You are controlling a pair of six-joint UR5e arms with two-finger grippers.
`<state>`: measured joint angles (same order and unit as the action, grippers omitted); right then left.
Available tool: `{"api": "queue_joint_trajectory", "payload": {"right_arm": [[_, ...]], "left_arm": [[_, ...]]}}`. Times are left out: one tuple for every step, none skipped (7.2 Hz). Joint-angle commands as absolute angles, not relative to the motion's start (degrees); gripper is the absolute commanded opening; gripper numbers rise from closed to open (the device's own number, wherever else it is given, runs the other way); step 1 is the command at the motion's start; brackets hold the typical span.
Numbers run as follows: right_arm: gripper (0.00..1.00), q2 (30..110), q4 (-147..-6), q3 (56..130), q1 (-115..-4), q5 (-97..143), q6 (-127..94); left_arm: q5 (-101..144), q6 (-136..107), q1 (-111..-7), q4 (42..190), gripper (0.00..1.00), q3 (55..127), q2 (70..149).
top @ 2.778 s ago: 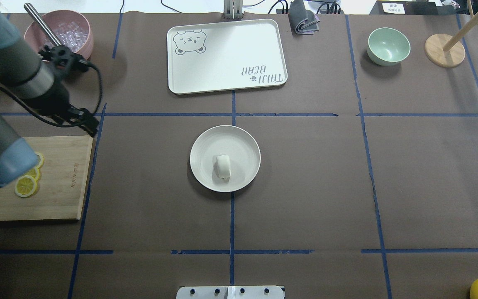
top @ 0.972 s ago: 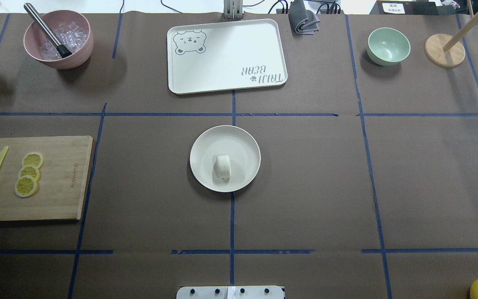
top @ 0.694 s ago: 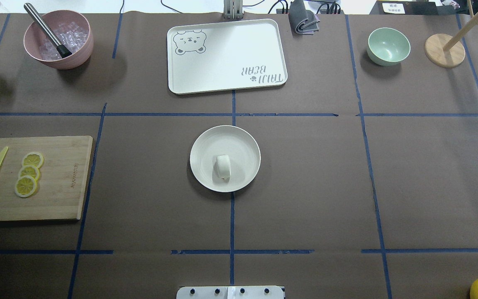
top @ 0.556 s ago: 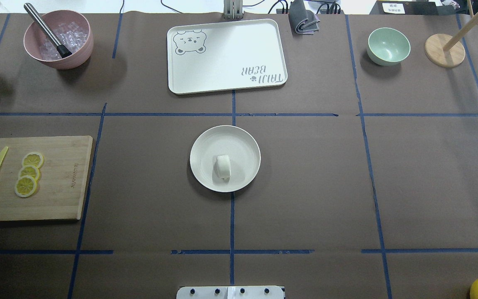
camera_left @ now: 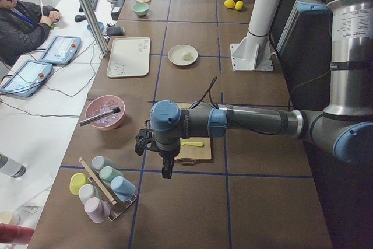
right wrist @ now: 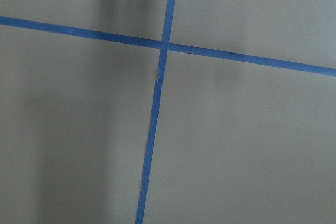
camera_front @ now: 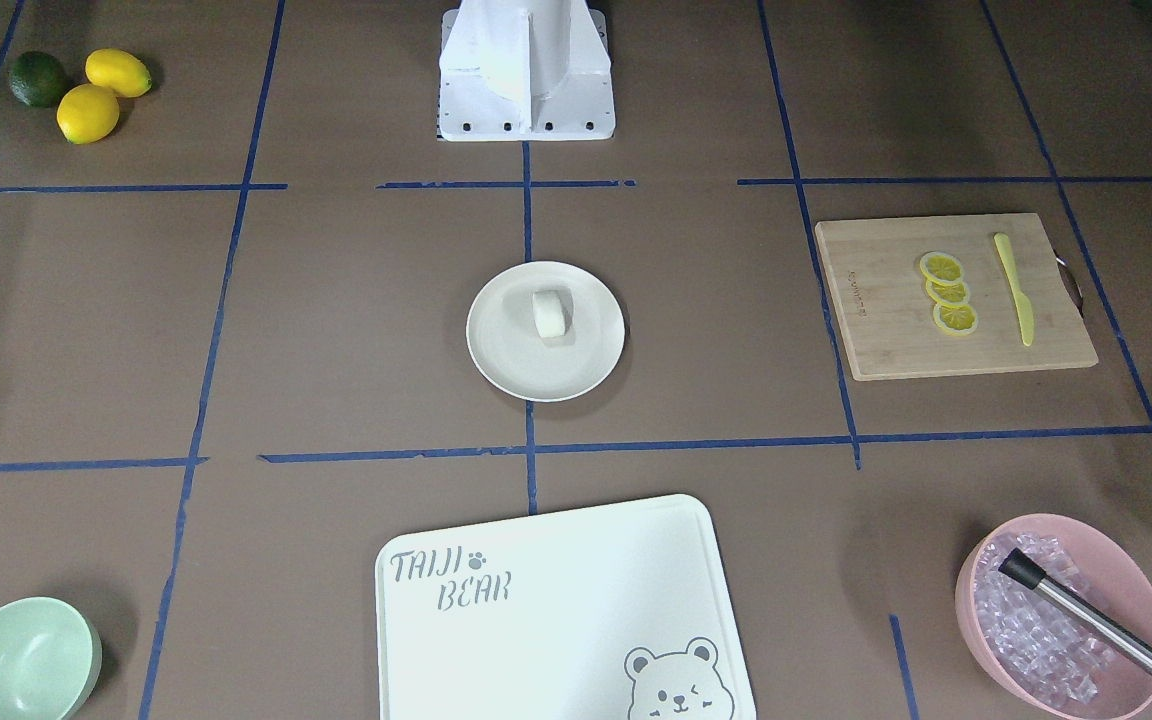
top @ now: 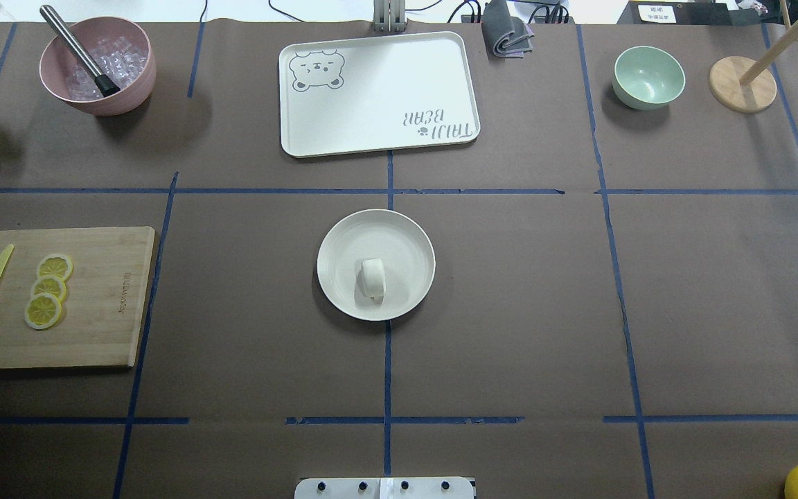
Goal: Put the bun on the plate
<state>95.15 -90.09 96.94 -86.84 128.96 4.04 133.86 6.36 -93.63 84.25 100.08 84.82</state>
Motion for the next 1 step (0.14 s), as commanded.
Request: {"api": "queue_joint_trajectory", "payload": {"right_arm": [[1.0,95.27,-90.09,96.94,-86.75,128.94,4.04]], "left_arm": [[133.86,6.33,-93.6,84.2,1.0,100.02,84.29]]}}
